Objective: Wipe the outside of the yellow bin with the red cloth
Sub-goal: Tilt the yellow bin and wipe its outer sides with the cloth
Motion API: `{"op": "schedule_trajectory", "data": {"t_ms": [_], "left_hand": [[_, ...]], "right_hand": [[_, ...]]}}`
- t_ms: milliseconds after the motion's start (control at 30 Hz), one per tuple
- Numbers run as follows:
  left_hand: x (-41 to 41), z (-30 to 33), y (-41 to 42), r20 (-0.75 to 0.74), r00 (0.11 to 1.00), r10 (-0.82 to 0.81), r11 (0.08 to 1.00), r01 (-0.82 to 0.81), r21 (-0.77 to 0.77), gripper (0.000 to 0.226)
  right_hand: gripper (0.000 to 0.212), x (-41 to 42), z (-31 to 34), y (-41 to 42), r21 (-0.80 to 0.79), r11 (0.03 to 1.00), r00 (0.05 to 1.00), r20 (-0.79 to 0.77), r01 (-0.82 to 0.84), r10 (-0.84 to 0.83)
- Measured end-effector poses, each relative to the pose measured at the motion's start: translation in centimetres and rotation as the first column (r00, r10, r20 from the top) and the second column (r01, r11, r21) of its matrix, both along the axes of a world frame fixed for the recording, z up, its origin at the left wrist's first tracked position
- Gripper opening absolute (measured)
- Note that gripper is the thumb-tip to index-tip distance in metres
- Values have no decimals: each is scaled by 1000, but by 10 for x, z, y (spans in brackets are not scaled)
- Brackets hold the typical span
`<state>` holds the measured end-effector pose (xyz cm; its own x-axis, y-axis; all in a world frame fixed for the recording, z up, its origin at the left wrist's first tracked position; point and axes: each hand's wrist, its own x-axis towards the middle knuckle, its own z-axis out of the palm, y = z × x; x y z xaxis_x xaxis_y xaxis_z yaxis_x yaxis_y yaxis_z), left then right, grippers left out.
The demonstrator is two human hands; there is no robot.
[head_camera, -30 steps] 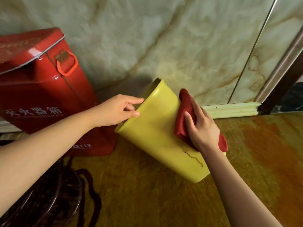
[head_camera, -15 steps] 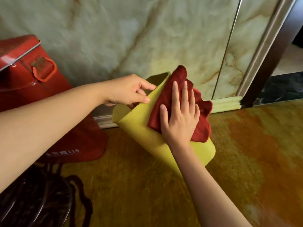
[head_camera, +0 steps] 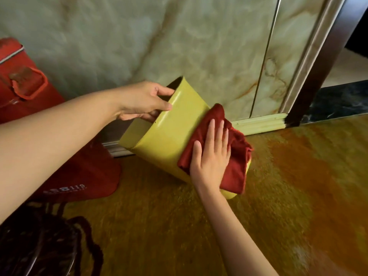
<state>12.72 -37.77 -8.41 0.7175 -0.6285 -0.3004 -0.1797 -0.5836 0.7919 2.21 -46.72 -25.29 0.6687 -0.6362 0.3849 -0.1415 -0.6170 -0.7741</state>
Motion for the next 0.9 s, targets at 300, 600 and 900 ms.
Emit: {"op": "schedule_trajectory", "data": {"t_ms": [300, 600, 900], "left_hand": [[3, -4, -7, -15, 999, 49, 997, -50, -64, 52], [-3, -7, -44, -48, 993, -109, 993, 107, -39, 22], [3, -45, 45, 398, 854, -336, 936, 258, 238, 28]], "right_hand": [[53, -4, -38, -59, 240, 966, 984, -171, 91, -50], [55, -2, 5, -25, -13, 992, 983, 134, -123, 123], [51, 33, 30, -73, 103, 960, 961, 124, -259, 246]]}}
